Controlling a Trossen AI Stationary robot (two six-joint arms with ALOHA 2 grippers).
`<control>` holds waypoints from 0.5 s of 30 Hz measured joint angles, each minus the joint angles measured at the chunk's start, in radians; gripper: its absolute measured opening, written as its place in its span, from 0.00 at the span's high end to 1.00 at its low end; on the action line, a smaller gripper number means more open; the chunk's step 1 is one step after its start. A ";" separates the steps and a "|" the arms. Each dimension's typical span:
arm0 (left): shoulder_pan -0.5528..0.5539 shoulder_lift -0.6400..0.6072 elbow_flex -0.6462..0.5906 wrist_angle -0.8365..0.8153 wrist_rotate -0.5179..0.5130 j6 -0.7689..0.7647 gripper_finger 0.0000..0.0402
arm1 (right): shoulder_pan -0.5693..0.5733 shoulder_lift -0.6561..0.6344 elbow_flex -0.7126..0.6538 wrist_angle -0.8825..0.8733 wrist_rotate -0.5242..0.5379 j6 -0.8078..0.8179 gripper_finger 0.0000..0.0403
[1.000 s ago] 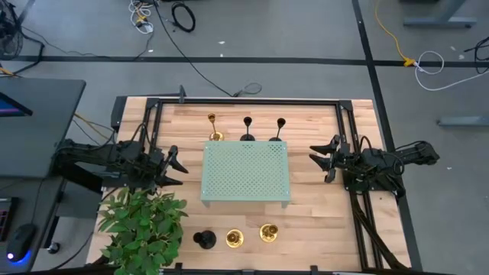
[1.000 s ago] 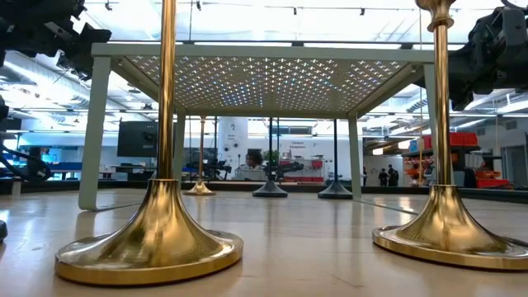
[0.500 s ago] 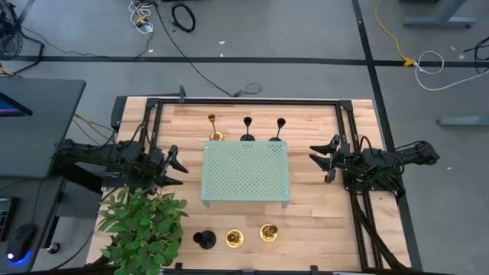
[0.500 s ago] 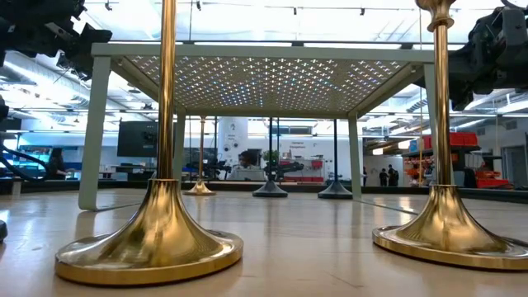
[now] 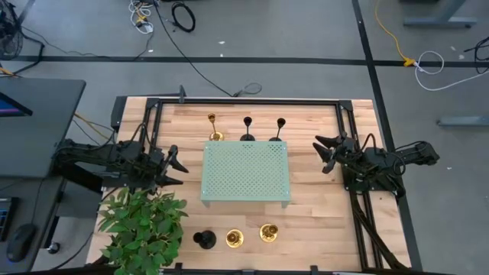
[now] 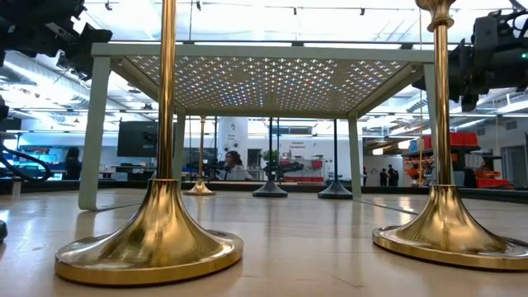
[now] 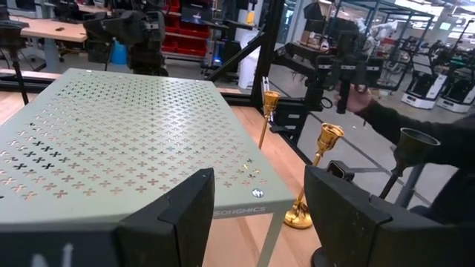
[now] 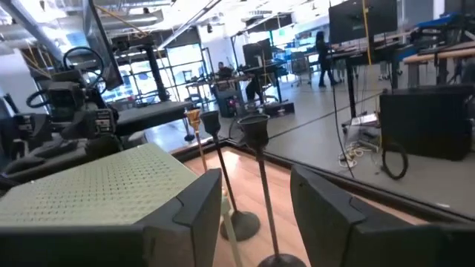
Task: Pick & Place candle stick holders
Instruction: Put the top left golden candle holder on the shelf
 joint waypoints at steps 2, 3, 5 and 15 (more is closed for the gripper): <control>0.000 0.000 0.000 0.001 -0.031 0.021 0.47 | 0.000 0.000 0.000 0.002 0.000 0.010 0.60; 0.000 0.000 0.000 0.006 -0.051 0.022 0.47 | 0.000 0.000 0.000 0.006 0.000 0.012 0.60; 0.000 0.000 0.000 0.021 -0.115 0.039 0.47 | 0.000 0.000 0.000 0.020 0.001 0.011 0.60; 0.102 0.141 0.001 0.153 -0.710 0.210 0.47 | 0.000 0.000 0.000 0.131 0.089 -0.186 0.60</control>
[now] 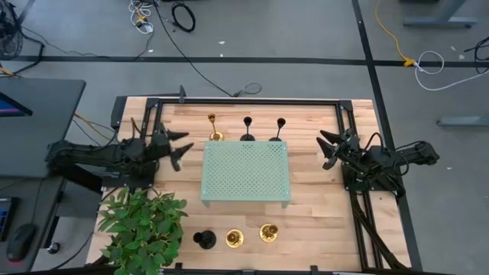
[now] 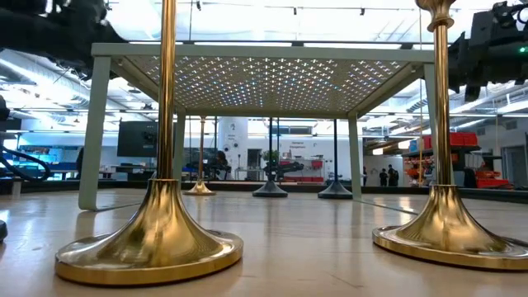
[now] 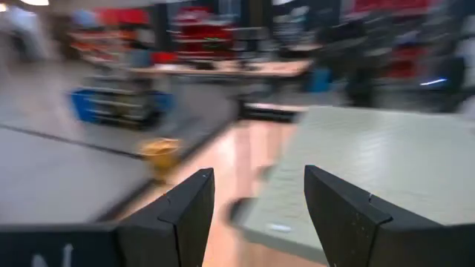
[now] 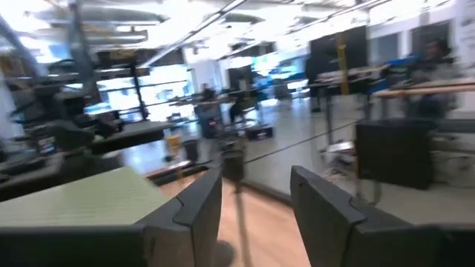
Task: Pick & Place candle stick holders
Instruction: Put the top left golden candle holder on the shelf
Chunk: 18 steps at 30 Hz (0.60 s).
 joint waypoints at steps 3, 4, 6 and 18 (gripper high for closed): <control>0.111 0.094 0.000 0.041 0.026 -0.005 0.47 | 0.000 0.000 0.000 0.057 0.070 -0.044 0.60; 0.146 0.123 0.000 0.061 0.080 -0.012 0.47 | 0.000 0.000 0.000 0.080 0.087 -0.062 0.60; 0.216 0.183 0.000 0.108 0.162 -0.012 0.47 | 0.000 0.000 0.000 0.105 0.096 -0.084 0.60; 0.522 0.432 0.000 0.374 0.512 0.000 0.47 | 0.000 0.000 0.000 0.153 0.086 -0.167 0.60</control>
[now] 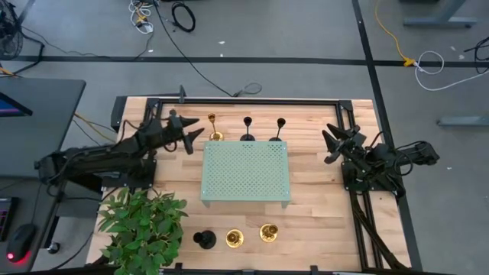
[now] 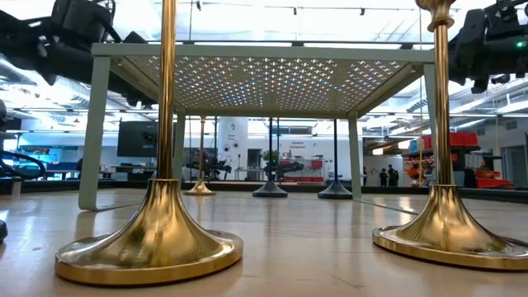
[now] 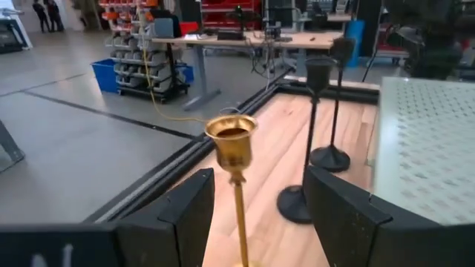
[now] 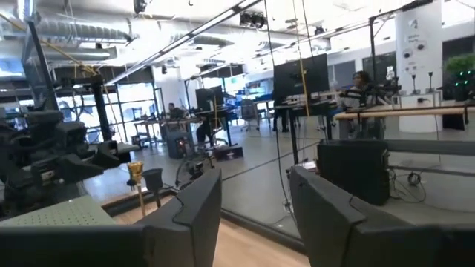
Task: Pick & Place candle stick holders
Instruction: Put the top left golden candle holder on the shelf
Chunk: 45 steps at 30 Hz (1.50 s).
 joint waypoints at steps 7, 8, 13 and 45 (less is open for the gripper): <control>0.102 0.154 0.000 0.153 0.148 0.006 0.47 | 0.000 0.000 0.000 0.013 -0.018 -0.054 0.60; 0.116 0.182 0.000 0.195 0.143 0.011 0.47 | 0.000 0.000 0.000 0.013 -0.018 -0.060 0.60; 0.171 0.279 0.000 0.249 0.186 -0.034 0.47 | 0.000 0.000 0.000 0.013 -0.018 -0.104 0.60; 0.160 0.632 0.069 0.515 0.307 -0.087 0.47 | 0.000 0.000 0.000 0.011 -0.018 -0.120 0.60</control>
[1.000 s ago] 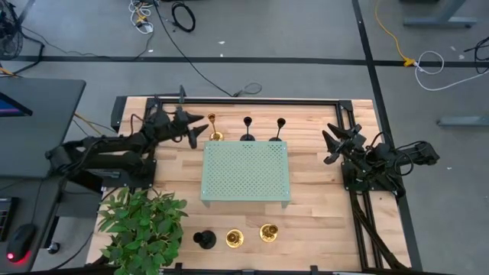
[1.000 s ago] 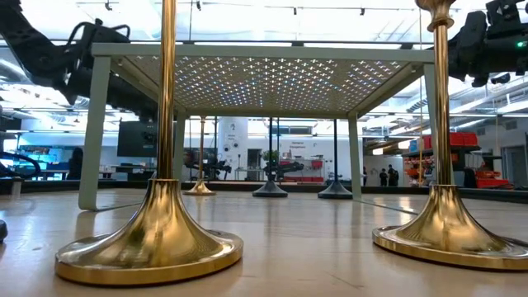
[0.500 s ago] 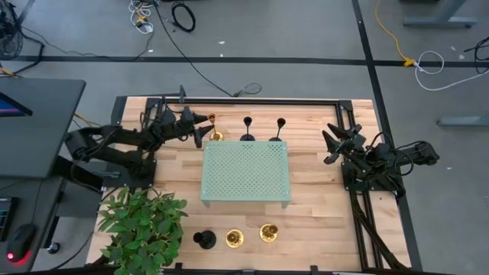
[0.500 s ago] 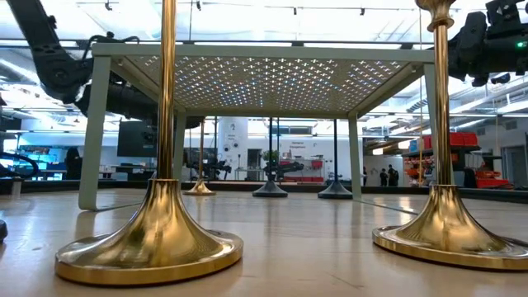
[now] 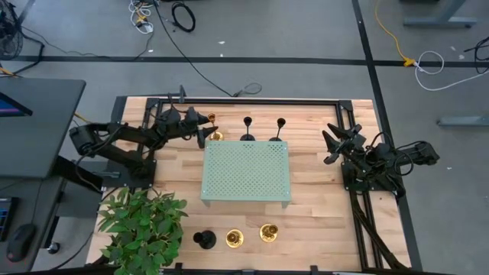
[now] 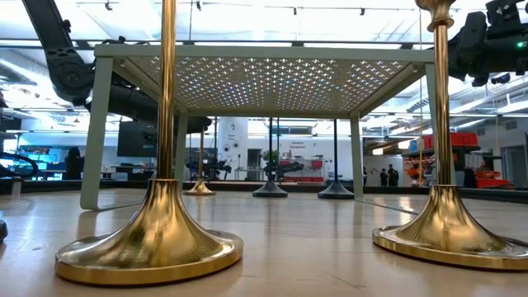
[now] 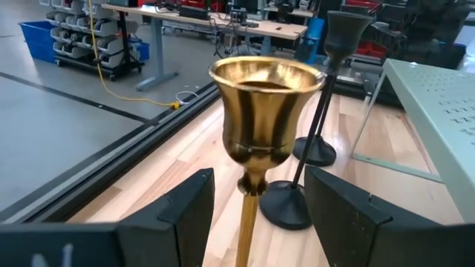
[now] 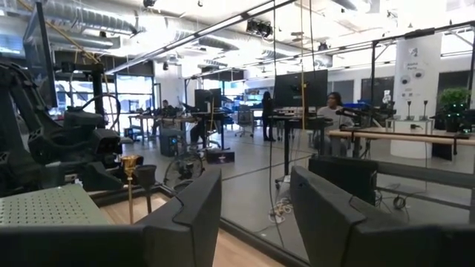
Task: Pick & Place candle stick holders
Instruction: Put the top left golden candle holder on the shelf
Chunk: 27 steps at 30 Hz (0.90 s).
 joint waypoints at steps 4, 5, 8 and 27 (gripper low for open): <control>0.000 0.000 0.000 -0.004 0.000 0.000 0.47 | 0.000 0.000 0.000 0.000 0.000 -0.003 0.60; 0.000 0.000 0.000 -0.004 0.000 0.001 0.47 | 0.000 0.000 0.000 0.000 0.000 -0.003 0.60; 0.000 0.000 0.000 -0.004 0.000 0.000 0.47 | 0.000 0.000 0.000 0.000 0.000 -0.003 0.60; 0.000 0.000 0.000 -0.009 -0.019 0.002 0.57 | 0.000 0.000 0.000 -0.002 0.001 -0.003 0.60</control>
